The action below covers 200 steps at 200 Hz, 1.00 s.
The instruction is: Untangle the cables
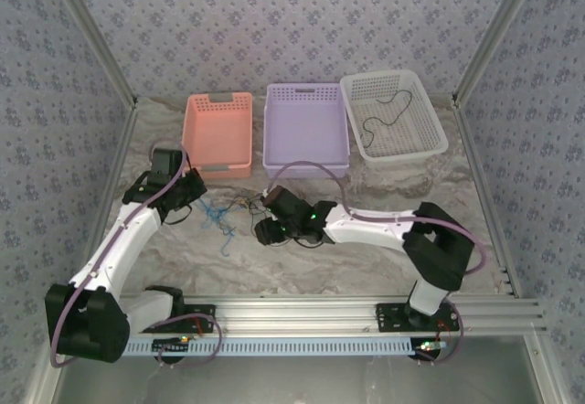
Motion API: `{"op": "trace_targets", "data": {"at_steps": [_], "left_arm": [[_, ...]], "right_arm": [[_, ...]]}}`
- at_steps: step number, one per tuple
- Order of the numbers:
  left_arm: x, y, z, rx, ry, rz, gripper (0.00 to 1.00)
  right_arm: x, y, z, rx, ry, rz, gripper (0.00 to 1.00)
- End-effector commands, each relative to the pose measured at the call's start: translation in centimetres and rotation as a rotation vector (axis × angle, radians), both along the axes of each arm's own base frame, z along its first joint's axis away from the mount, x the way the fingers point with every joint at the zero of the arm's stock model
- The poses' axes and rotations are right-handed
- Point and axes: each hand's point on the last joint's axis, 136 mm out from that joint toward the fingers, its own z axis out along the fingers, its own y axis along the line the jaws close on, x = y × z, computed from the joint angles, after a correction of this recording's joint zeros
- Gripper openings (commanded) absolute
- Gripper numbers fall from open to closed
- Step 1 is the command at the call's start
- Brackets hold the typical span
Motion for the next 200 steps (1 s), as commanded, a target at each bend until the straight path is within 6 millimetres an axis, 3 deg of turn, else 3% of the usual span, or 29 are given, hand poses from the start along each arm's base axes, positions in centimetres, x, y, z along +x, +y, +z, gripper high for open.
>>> {"op": "trace_targets", "data": {"at_steps": [1, 79, 84, 104, 118, 135, 159, 165, 200], "left_arm": [[-0.2, -0.2, 0.5, -0.014, -0.013, -0.008, 0.0], [-0.1, -0.2, 0.2, -0.014, -0.003, -0.011, 0.0], [-0.2, -0.2, 0.1, -0.014, -0.002, -0.011, 0.0], [-0.2, -0.2, 0.1, -0.012, -0.002, -0.012, 0.0], [-0.2, -0.2, 0.1, -0.011, -0.001, -0.012, 0.0], [-0.2, -0.2, -0.1, -0.008, 0.004, -0.012, 0.0], [-0.3, 0.2, -0.3, 0.01, 0.017, -0.003, 0.0], [-0.3, 0.4, -0.4, 0.017, 0.022, 0.004, 0.0], [-0.3, 1.7, -0.9, 0.057, 0.041, 0.047, 0.0]], "right_arm": [[1.1, 3.1, 1.0, 0.084, -0.02, 0.045, 0.5], [4.0, 4.5, -3.2, 0.105, 0.043, -0.02, 0.45], [4.6, 5.4, -2.2, 0.132, 0.03, -0.018, 0.44], [5.0, 6.0, -2.9, 0.134, 0.044, -0.022, 0.4], [5.2, 6.1, -3.3, 0.133, 0.05, -0.035, 0.33], [5.3, 6.0, -3.5, 0.134, 0.054, -0.048, 0.18], [5.0, 5.0, -2.3, 0.137, 0.027, -0.062, 0.0], [4.4, 3.8, -2.8, 0.113, 0.031, -0.063, 0.0], [2.7, -0.4, 0.0, 0.081, 0.022, -0.043, 0.0]]}}
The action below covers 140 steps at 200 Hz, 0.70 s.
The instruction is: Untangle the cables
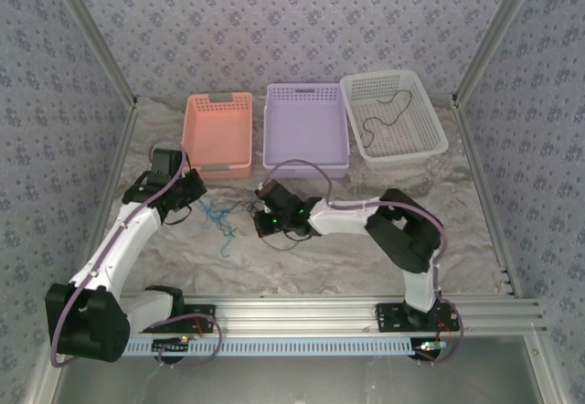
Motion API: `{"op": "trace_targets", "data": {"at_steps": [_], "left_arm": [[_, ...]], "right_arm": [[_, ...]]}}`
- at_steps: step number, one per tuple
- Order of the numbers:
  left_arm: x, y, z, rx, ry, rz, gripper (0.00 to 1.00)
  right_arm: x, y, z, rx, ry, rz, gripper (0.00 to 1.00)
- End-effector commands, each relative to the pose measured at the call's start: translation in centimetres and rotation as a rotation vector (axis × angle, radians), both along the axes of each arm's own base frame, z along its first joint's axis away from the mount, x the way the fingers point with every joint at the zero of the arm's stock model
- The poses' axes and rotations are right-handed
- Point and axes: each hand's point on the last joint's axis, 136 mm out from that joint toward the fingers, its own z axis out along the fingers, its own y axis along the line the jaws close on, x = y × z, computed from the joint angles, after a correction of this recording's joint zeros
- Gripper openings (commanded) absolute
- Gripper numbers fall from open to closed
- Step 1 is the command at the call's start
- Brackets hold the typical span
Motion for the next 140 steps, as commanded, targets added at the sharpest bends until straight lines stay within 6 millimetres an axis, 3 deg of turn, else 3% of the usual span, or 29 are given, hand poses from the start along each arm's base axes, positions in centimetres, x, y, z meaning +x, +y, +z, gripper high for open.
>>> {"op": "trace_targets", "data": {"at_steps": [1, 35, 62, 100, 140], "left_arm": [[-0.2, 1.4, -0.7, 0.049, 0.026, 0.036, 0.0], [0.0, 3.0, -1.3, 0.106, 0.045, 0.08, 0.0], [-0.1, 3.7, -1.9, 0.13, 0.059, 0.098, 0.0], [0.0, 4.0, -3.2, 0.146, 0.087, 0.107, 0.0], [-0.2, 4.7, -4.3, 0.176, 0.121, 0.128, 0.0]], "right_arm": [[-0.6, -2.5, 3.4, -0.003, -0.036, 0.015, 0.0], [-0.9, -7.9, 5.8, -0.063, -0.051, -0.004, 0.0], [0.7, -12.1, 9.3, -0.013, -0.078, -0.083, 0.0], [2.7, -16.4, 14.8, 0.066, -0.141, -0.16, 0.0], [5.0, -21.5, 17.7, 0.093, -0.173, -0.291, 0.0]]}}
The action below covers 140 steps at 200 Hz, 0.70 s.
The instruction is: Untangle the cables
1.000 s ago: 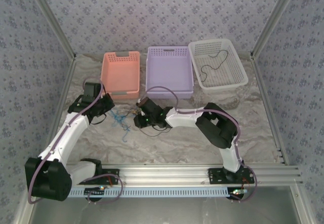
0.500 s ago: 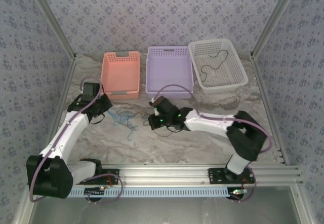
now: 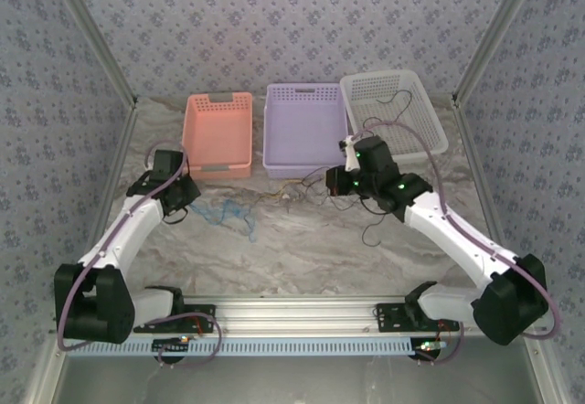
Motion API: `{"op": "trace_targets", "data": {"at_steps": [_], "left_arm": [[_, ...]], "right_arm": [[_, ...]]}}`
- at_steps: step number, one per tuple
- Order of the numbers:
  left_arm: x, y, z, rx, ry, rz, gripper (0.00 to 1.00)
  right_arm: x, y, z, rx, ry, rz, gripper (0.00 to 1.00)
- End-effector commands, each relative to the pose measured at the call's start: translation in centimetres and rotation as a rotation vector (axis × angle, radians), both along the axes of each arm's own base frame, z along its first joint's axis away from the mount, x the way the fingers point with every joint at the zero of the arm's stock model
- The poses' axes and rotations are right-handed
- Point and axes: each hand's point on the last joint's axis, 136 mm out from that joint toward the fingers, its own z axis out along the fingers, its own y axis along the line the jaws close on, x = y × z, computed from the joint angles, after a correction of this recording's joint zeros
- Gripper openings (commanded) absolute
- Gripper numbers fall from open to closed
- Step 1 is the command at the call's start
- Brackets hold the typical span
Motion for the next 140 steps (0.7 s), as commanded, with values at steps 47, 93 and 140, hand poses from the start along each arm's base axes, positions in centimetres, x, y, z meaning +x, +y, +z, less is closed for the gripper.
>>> {"op": "trace_targets", "data": {"at_steps": [47, 93, 140], "left_arm": [[0.9, -1.1, -1.4, -0.06, -0.015, -0.031, 0.0], [1.5, -2.4, -0.8, -0.073, -0.013, -0.057, 0.0], [1.1, -5.9, 7.0, -0.123, -0.224, -0.163, 0.62]], "right_arm": [[1.1, -3.9, 4.2, 0.074, -0.019, -0.025, 0.0], [2.0, -4.4, 6.0, 0.067, -0.063, -0.05, 0.0], [1.3, -1.8, 7.7, 0.082, -0.069, 0.093, 0.0]]}}
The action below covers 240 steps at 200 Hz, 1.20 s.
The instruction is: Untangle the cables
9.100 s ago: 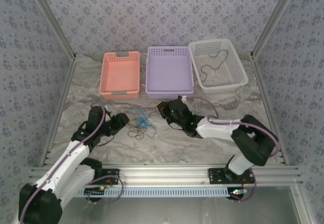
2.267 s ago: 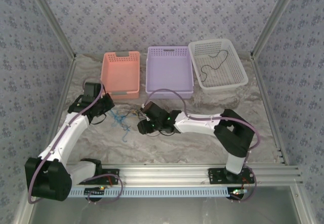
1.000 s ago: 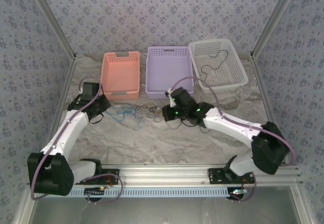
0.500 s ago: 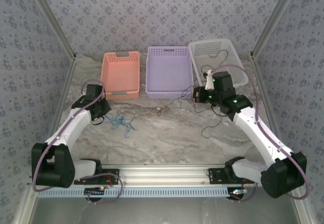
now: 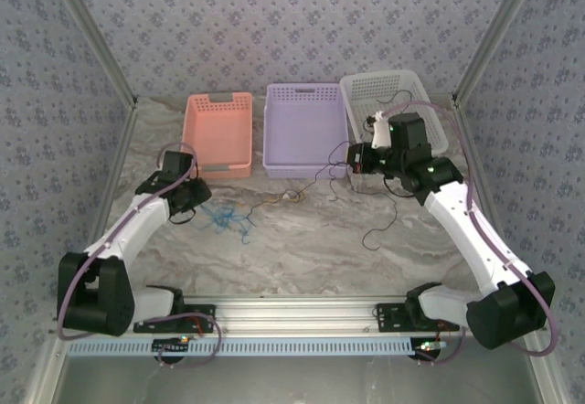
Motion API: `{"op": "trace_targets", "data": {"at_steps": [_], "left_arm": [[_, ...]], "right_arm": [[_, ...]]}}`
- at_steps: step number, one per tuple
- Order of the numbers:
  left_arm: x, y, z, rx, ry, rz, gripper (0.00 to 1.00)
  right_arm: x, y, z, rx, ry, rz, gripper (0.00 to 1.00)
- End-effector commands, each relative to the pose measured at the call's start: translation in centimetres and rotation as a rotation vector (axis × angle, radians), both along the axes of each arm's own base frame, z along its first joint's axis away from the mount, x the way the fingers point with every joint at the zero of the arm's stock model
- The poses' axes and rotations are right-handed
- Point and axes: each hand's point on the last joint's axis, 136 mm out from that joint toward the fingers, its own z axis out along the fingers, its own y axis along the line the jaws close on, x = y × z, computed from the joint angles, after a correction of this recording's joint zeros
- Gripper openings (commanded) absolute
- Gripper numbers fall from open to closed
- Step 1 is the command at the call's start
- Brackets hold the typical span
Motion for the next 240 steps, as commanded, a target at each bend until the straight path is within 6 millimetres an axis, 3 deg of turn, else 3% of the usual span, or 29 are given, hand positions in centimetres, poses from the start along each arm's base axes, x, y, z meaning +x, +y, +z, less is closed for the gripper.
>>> {"op": "trace_targets", "data": {"at_steps": [1, 20, 45, 67, 85, 112, 141, 196, 222, 240], "left_arm": [[0.5, -2.4, 7.3, -0.063, -0.197, -0.061, 0.62], [0.3, -6.1, 12.1, -0.107, -0.328, -0.215, 0.71], [-1.1, -14.9, 16.1, -0.145, -0.472, -0.594, 0.86], [-2.2, -21.0, 15.3, -0.176, -0.502, -0.842, 0.89], [-2.6, -24.5, 13.6, -0.131, -0.531, -0.971, 0.9], [-0.9, -26.5, 11.7, -0.076, -0.569, -1.025, 0.89], [-0.6, -28.9, 10.3, -0.086, -0.584, -1.139, 0.85], [1.2, -30.6, 7.9, -0.066, -0.59, -1.164, 0.83], [3.1, -30.9, 7.5, -0.041, -0.602, -1.107, 0.77], [4.0, -31.6, 7.5, -0.051, -0.598, -1.097, 0.63]], "right_arm": [[-0.9, 1.8, 1.2, 0.0, -0.017, 0.11, 0.0], [-1.1, 2.4, 0.8, -0.006, -0.006, 0.132, 0.0], [-1.3, 3.0, 0.7, 0.001, -0.001, 0.154, 0.0], [-1.5, 3.5, 1.0, 0.011, 0.001, 0.172, 0.0], [-1.8, 3.8, 1.3, 0.017, 0.005, 0.191, 0.0], [-2.1, 3.9, 1.4, 0.025, 0.013, 0.207, 0.0], [-2.4, 4.1, 1.5, 0.032, 0.013, 0.216, 0.0], [-2.7, 4.5, 1.8, 0.049, 0.015, 0.232, 0.0], [-2.8, 4.5, 1.7, 0.049, 0.016, 0.232, 0.0], [-2.9, 4.4, 1.8, 0.048, 0.012, 0.23, 0.0]]}}
